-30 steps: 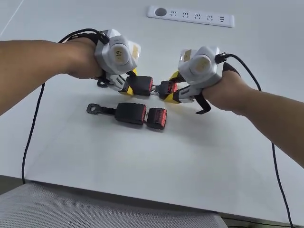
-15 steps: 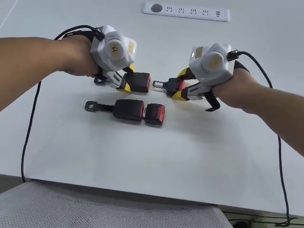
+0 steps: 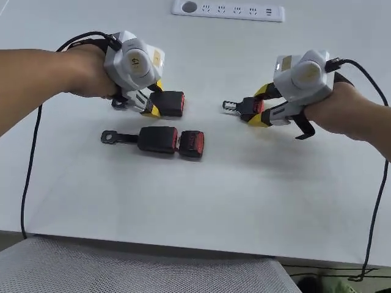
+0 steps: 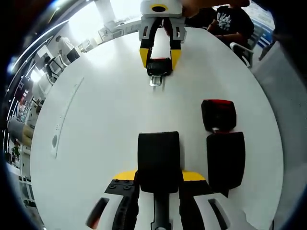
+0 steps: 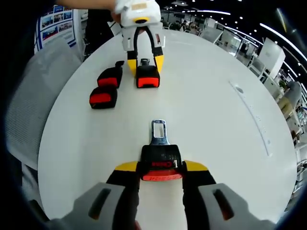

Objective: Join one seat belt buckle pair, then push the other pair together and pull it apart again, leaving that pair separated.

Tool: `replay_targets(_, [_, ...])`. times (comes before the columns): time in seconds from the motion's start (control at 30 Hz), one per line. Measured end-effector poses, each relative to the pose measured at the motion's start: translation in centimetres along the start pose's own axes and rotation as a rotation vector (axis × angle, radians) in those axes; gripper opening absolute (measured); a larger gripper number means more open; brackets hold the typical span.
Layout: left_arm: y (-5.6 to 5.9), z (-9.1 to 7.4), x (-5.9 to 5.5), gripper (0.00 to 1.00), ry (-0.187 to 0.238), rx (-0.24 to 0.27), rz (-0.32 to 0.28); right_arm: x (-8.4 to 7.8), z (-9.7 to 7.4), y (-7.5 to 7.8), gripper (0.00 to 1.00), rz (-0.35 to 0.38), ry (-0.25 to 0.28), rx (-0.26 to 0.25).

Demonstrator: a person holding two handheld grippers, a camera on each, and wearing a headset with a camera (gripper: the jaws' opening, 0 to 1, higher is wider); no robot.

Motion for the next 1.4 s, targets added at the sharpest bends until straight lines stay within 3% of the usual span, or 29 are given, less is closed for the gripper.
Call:
replay_targets(0.17, [0.0,0.0,0.0,0.32,-0.001,-0.005,-0.008,-0.7,-0.3,-0.2,0.35,-0.016,-0.032,0.002])
replay_targets(0.47, [0.1,0.1,0.0,0.33,-0.002,-0.001,0.001,-0.7,-0.3,-0.4,0.36,0.007,-0.045,-0.004])
replay_targets(0.7, [0.1,0.1,0.1,0.33,-0.024,0.018,-0.007,-0.6,-0.2,-0.4,0.40,0.007,-0.064,0.004])
replay_targets(0.83, [0.2,-0.2,0.1,0.40,-0.032,0.061,0.003,-0.2,-0.8,-0.6,0.46,-0.004,-0.064,-0.021])
replay_targets(0.9, [0.4,-0.7,-0.1,0.45,-0.042,0.068,0.021,0.2,-1.3,-0.8,0.47,-0.006,-0.056,-0.032])
replay_targets(1.03, [0.2,-2.3,-0.1,0.45,-0.027,0.112,-0.014,0.9,-2.4,-1.6,0.49,-0.008,-0.034,-0.063])
replay_targets(1.1, [0.2,-3.4,0.0,0.45,-0.020,0.137,-0.034,1.2,-2.8,-2.1,0.55,-0.004,-0.020,-0.096])
replay_targets(1.23, [1.1,-5.4,0.2,0.46,0.044,0.171,-0.116,1.8,-3.1,-3.9,0.57,0.002,0.013,-0.104])
replay_targets(1.37, [2.3,-7.0,-1.0,0.51,0.031,0.200,-0.141,2.3,-3.2,-5.4,0.58,0.015,0.041,-0.112])
replay_targets(1.4, [2.7,-7.7,-1.6,0.55,0.030,0.229,-0.165,2.5,-3.3,-6.0,0.59,0.021,0.050,-0.112])
Point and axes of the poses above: the centre of the closed fingertips' face, and the gripper's own axes: z roughly forward along the fingers, y roughly to its right, x roughly out of its top, the point moved 5 cm from there along -z, roughly backward along the fingers, and after that the axes turned 12 degrees about x, right-handed, at the moved point
